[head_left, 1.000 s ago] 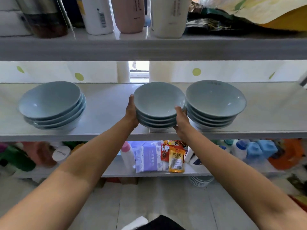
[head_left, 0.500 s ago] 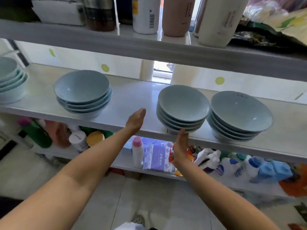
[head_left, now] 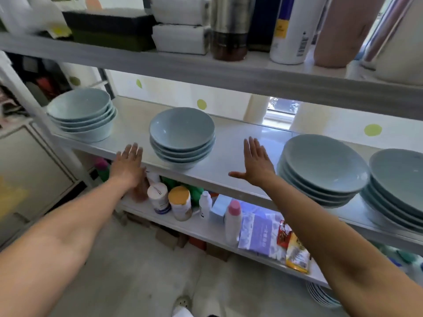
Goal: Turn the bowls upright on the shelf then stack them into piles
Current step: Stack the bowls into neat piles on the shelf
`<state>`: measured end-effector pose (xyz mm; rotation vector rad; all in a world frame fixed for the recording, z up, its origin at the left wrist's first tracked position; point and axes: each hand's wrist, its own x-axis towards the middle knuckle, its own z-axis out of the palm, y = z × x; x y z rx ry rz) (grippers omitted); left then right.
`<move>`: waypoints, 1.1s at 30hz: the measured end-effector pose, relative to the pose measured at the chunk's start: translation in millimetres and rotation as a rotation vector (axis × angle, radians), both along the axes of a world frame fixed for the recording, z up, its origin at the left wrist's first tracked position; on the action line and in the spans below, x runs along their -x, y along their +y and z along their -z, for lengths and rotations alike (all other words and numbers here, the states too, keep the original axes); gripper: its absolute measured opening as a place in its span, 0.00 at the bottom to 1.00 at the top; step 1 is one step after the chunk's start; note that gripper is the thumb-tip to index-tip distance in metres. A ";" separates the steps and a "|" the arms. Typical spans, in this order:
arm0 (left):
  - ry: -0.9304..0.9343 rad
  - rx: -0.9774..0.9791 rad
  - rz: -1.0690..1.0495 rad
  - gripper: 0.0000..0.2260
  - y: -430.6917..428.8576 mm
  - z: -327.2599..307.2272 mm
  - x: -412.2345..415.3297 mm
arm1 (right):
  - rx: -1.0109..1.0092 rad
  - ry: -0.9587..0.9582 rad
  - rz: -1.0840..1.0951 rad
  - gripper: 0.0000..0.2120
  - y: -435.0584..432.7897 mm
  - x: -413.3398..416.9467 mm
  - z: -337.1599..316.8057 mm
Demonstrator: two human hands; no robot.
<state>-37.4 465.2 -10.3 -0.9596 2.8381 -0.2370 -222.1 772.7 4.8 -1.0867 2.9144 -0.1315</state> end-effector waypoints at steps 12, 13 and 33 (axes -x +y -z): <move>0.334 -0.271 0.135 0.25 -88.3 -28.5 92.9 | 0.114 -0.178 -0.032 0.60 -88.7 26.3 -7.8; 0.452 -0.515 0.083 0.24 -84.7 -32.5 98.3 | 0.198 -0.281 -0.006 0.59 -94.2 26.1 -8.3; 0.846 -1.773 -0.208 0.17 -1.7 -33.6 144.8 | 1.441 -1.106 0.514 0.23 -99.6 9.4 3.9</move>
